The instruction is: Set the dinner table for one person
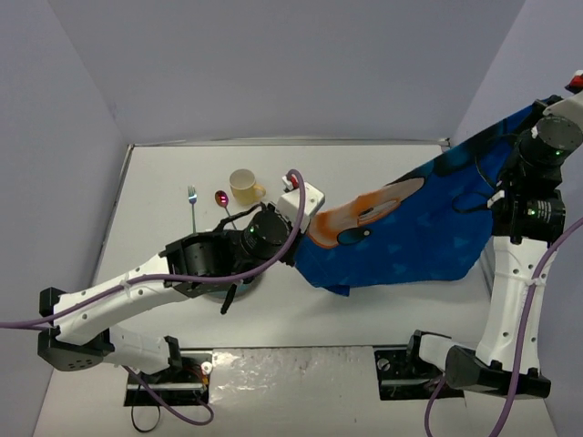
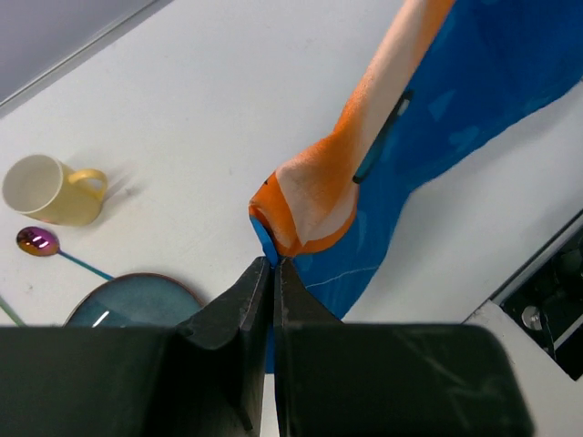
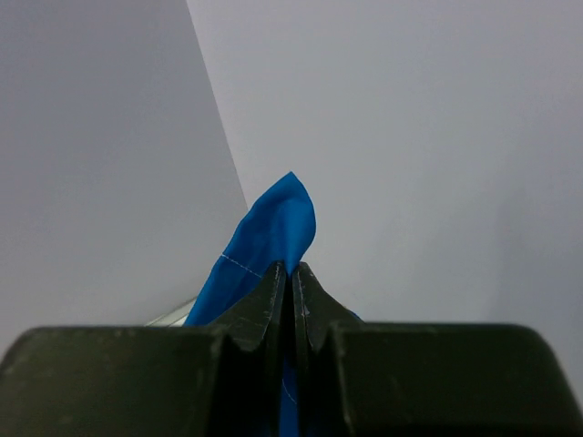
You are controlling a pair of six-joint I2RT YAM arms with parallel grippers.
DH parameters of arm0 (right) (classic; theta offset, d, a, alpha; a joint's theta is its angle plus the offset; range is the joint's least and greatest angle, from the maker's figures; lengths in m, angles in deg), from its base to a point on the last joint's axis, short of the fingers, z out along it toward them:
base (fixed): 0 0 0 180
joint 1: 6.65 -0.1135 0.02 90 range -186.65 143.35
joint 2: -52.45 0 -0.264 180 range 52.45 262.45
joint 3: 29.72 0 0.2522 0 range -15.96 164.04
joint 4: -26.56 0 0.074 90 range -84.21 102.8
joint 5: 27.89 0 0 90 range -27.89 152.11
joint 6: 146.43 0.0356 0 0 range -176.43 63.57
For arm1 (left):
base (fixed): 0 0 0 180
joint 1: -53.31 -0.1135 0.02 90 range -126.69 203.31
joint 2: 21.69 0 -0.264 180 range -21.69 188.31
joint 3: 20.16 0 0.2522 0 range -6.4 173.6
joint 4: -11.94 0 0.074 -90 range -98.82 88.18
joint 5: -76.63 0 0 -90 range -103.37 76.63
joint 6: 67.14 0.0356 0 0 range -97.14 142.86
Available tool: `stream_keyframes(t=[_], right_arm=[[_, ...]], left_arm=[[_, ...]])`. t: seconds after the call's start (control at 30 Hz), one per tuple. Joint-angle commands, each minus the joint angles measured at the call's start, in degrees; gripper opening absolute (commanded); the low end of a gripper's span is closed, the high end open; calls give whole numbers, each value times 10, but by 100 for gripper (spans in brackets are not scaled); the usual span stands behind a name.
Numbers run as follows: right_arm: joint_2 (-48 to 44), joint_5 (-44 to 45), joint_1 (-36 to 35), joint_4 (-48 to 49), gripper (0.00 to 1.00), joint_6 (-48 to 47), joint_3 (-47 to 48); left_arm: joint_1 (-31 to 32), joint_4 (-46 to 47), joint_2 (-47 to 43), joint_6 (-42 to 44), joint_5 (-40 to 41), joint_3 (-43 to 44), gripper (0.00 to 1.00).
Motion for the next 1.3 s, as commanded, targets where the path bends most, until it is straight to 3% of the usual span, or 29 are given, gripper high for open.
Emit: stream_keyframes(t=[0.0, 0.17, 0.4, 0.57, 0.8, 1.1, 1.17, 1.23, 1.27], right_arm=[[24, -20, 2, 29, 0, -11, 38], [67, -90, -9, 34, 0, 18, 3], [108, -42, -77, 144, 0, 29, -171], [194, -38, -90, 244, 0, 41, -219], [378, -58, -98, 310, 0, 38, -136], [608, -112, -102, 244, 1, -6, 144], [630, -128, -104, 243, 5, -9, 179], [649, -155, -104, 212, 37, -12, 210], [646, -162, -104, 195, 46, -14, 222]], left_arm=[[-22, -2, -31, -11, 74, 47, 0], [-134, 20, -13, -61, -4, 0, 0], [-243, 112, 79, -94, -100, -99, 0], [-302, 164, 162, -112, -124, -115, 0], [-340, 200, 278, -123, -152, -74, 0], [-366, 159, 354, -139, -121, 1, 0], [-372, 143, 368, -141, -125, 21, 0], [-373, 121, 384, -140, -134, 39, 0], [-373, 118, 385, -139, -139, 46, 6]])
